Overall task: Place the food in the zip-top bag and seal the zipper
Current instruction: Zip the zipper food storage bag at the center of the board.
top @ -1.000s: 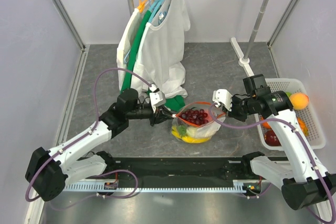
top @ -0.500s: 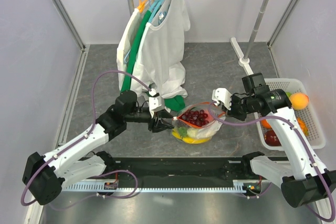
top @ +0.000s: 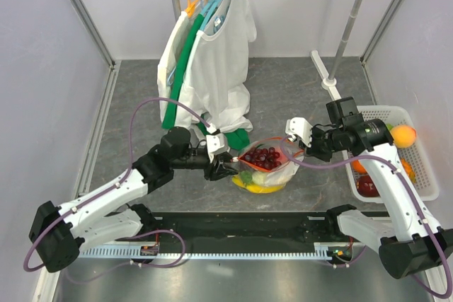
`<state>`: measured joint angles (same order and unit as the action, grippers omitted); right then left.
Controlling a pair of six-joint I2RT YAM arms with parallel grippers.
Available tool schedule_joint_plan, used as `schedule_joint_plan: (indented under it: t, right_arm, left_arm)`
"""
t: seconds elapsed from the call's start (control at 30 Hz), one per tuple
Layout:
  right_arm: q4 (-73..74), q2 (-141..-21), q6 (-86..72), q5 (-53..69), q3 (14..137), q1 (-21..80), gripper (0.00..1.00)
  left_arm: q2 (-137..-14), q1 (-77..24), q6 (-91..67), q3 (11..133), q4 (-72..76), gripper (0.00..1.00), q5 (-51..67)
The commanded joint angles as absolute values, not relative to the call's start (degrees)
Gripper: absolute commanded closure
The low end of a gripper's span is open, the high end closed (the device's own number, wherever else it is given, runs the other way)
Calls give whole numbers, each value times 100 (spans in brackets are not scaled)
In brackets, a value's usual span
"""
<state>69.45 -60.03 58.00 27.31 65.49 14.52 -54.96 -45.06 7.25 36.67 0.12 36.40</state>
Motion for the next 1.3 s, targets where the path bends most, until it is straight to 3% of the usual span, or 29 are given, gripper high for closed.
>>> schedule_joint_plan:
  t: [0.0, 0.1, 0.17, 0.23, 0.33, 0.37, 0.4, 0.47, 0.6, 0.73, 0.77, 0.87, 1.1, 1.27]
  right_arm:
    - [6917, -5994, 5766, 2830, 6847, 1468, 100]
    - [6943, -5950, 5827, 2839, 6829, 1477, 100]
    - [6943, -5907, 5862, 2830, 6785, 1468, 100]
    - [6952, -5897, 5880, 2830, 6785, 1476, 100]
    - [6987, -5967, 5836, 2874, 6925, 1476, 70]
    - [7022, -6063, 5862, 2918, 7135, 1477, 34]
    - [7075, -6117, 5871, 2988, 7259, 1477, 20]
    - [7110, -6292, 5810, 3347, 7722, 1477, 3]
    - [7207, -6626, 5442, 4498, 8524, 1555, 2]
    - [6060, -6567, 4380, 5510, 8247, 1985, 13]
    - [5525, -6470, 3489, 5502, 8018, 2247, 16]
    - [3425, -6100, 2814, 5248, 7156, 2836, 19]
    - [1927, -6117, 2435, 4536, 6293, 3849, 30]
    - [1828, -6477, 2470, 4202, 6302, 4526, 40]
  left_arm:
    - [-5607, -4570, 528, 3973, 343, 56, 3252]
    - [-5607, -4570, 308, 3972, 431, 72, 3287]
    - [-5590, -4570, 281, 3973, 387, 91, 3278]
    - [-5529, -4570, 334, 3973, 282, 98, 3173]
    - [-5458, -4544, 456, 4016, 159, 98, 3094]
    - [-5458, -4544, 501, 4104, 36, 98, 3094]
    - [-5467, -4544, 527, 4148, 35, 98, 3111]
    - [-5502, -4544, 615, 4288, -271, 98, 3085]
    - [-5563, -4544, 633, 4500, -501, 98, 3076]
    - [-5572, -4544, 580, 4526, -510, 98, 3103]
    - [-5581, -4535, 571, 4518, -518, 98, 3120]
    - [-5590, -4544, 492, 4509, -457, 98, 3155]
    - [-5572, -4535, 448, 4465, -396, 98, 3199]
    - [-5590, -4535, 466, 4474, -395, 98, 3190]
